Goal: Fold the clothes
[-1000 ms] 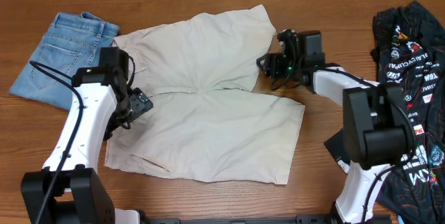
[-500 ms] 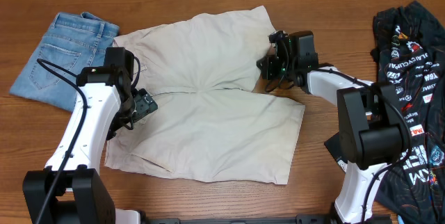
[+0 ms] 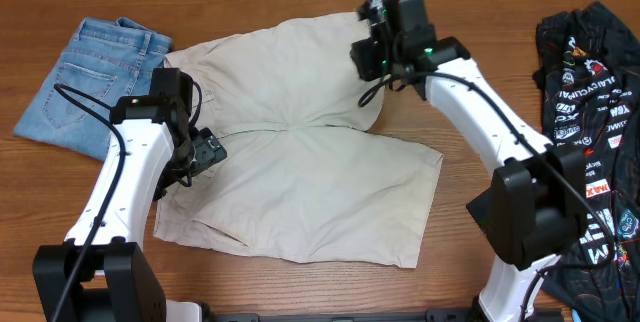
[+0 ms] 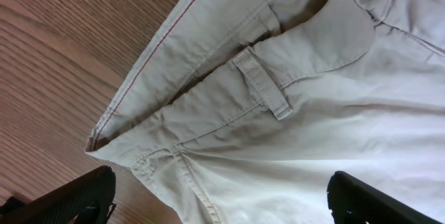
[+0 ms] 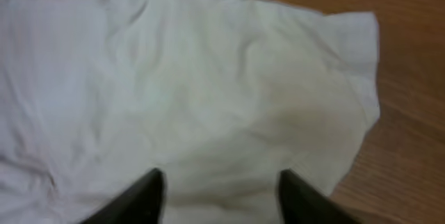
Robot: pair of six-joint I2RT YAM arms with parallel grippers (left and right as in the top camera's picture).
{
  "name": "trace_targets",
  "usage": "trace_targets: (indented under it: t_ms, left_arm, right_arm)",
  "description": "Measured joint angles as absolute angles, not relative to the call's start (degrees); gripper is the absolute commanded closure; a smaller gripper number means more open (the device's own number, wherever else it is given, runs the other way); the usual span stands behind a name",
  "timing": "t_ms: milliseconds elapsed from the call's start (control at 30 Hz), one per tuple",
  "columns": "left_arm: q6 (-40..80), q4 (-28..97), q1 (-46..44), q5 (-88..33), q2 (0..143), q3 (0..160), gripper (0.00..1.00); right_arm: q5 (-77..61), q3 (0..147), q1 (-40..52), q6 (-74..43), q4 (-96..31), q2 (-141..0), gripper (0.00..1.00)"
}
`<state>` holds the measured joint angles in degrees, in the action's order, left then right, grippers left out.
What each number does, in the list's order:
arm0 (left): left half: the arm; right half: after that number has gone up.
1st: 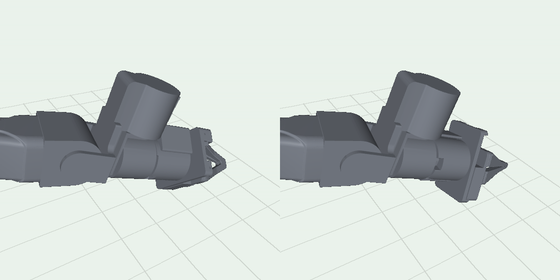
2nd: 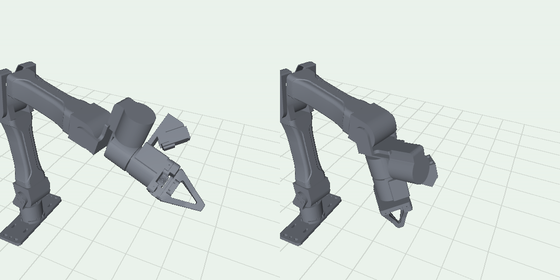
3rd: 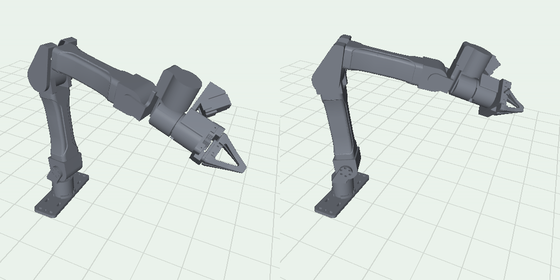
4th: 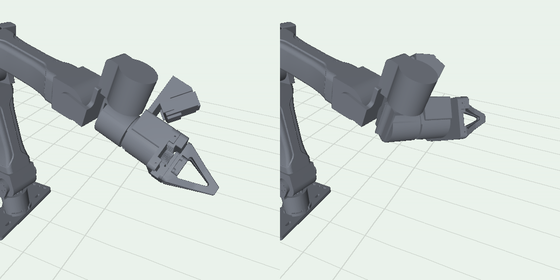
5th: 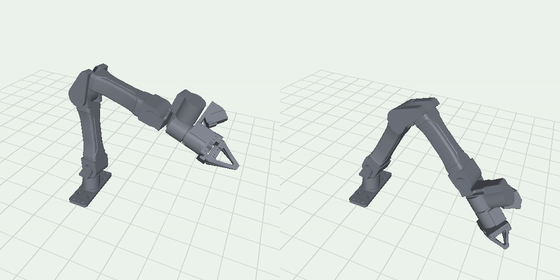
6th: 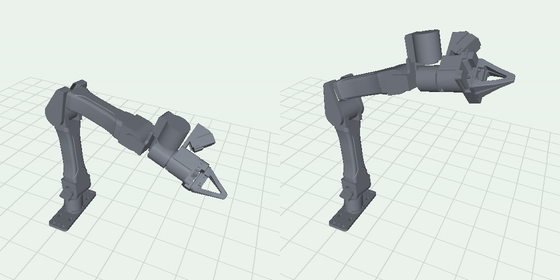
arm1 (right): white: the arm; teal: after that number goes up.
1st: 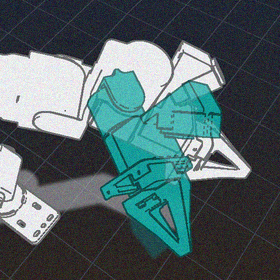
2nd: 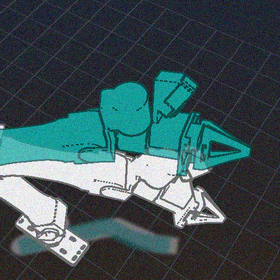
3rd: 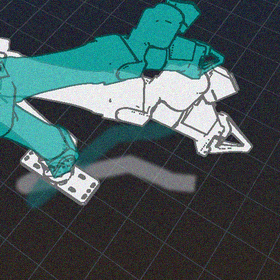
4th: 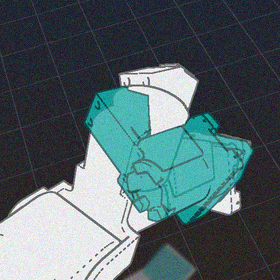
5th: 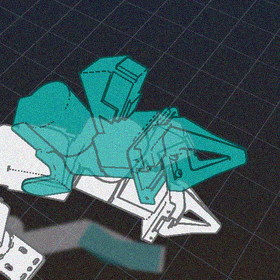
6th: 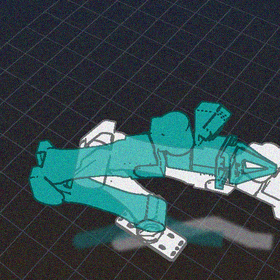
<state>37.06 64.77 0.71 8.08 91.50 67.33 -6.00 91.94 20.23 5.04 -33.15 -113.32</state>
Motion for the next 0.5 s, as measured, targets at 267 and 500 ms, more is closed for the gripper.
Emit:
trace_targets:
  t_ms: [267, 500]
  left_arm:
    - [37.06, 64.75, 0.71, 8.1, 91.5, 67.33, 0.0]
    - [37.06, 64.75, 0.71, 8.08, 91.5, 67.33, 0.0]
  right_arm:
    - [0.95, 91.15, 18.48, -0.49, -41.3, -114.93, 0.33]
    - [0.78, 89.06, 11.18, -8.16, -42.17, -116.14, 0.38]
